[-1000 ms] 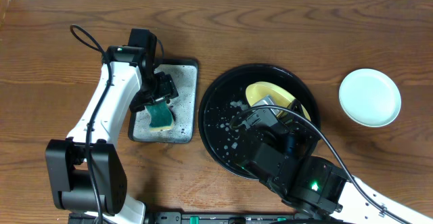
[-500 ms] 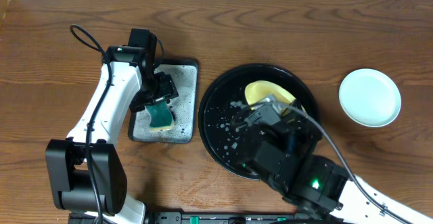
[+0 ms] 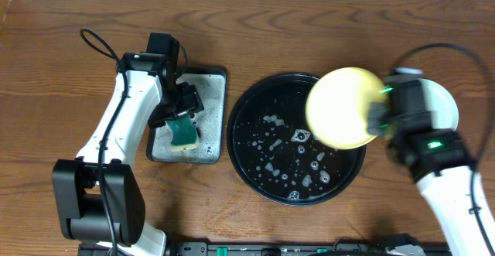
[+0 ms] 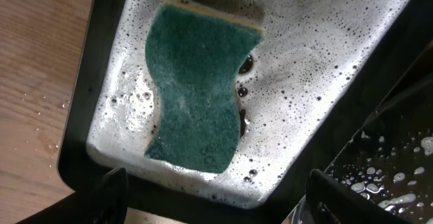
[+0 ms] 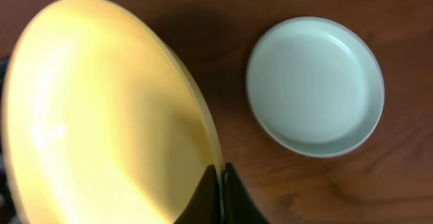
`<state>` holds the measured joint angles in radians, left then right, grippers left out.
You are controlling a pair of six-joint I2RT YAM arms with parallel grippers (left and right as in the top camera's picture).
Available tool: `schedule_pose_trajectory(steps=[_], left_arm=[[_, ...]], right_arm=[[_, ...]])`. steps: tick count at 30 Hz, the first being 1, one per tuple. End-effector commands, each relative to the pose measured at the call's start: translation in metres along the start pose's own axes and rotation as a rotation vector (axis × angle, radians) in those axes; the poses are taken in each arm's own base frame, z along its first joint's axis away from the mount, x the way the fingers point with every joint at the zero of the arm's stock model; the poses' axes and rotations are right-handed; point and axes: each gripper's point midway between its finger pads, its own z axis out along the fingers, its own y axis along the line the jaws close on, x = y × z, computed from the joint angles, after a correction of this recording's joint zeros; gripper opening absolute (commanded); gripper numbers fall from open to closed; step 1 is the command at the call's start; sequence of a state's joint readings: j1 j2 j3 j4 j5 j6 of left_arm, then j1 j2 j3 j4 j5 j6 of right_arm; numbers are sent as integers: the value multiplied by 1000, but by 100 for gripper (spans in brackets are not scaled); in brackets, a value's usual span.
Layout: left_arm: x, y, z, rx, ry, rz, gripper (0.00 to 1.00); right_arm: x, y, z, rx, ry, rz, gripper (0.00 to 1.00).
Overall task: Clean dirty plates on tray and stack at the side
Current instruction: 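Carry the yellow plate right and stack it on the pale green plates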
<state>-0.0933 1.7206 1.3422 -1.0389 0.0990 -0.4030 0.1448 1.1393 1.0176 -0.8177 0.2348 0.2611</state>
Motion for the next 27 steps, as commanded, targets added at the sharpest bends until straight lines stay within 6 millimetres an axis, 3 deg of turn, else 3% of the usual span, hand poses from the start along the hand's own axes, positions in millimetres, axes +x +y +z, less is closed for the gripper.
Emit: schedule_pose_trajectory(steps=[1, 3, 4, 8, 11, 14, 17, 19, 21, 23, 25, 27], left_arm=[[-1, 0, -6, 6, -17, 5, 84], [-1, 0, -6, 6, -17, 5, 84], [-1, 0, -6, 6, -17, 5, 84], [-1, 0, -6, 6, -17, 5, 84], [-1, 0, -6, 6, -17, 5, 84], [-1, 0, -6, 6, -17, 5, 84], [-1, 0, -6, 6, -17, 5, 84], [-1, 0, -6, 6, -17, 5, 84], [-1, 0, -6, 6, -17, 5, 84], [-1, 0, -6, 6, -17, 5, 84], [-1, 0, -6, 6, -17, 5, 84], [-1, 0, -6, 6, -17, 5, 84]], right_arm=[[-3, -17, 9, -170, 48, 96, 1], [-4, -46, 19, -151, 63, 181, 1], [-1, -79, 31, -104, 83, 279, 1], [12, -138, 60, -13, 129, 459, 1], [26, -172, 85, 37, 169, 591, 1], [38, -192, 106, 54, 194, 661, 1], [40, -192, 120, -6, 195, 688, 1], [32, -188, 123, -49, 169, 672, 32], [12, -175, 119, -156, 104, 606, 61], [-11, -159, 103, -259, 33, 568, 74], [-31, -142, 83, -348, -34, 533, 78], [-51, -116, 53, -450, -103, 475, 90]])
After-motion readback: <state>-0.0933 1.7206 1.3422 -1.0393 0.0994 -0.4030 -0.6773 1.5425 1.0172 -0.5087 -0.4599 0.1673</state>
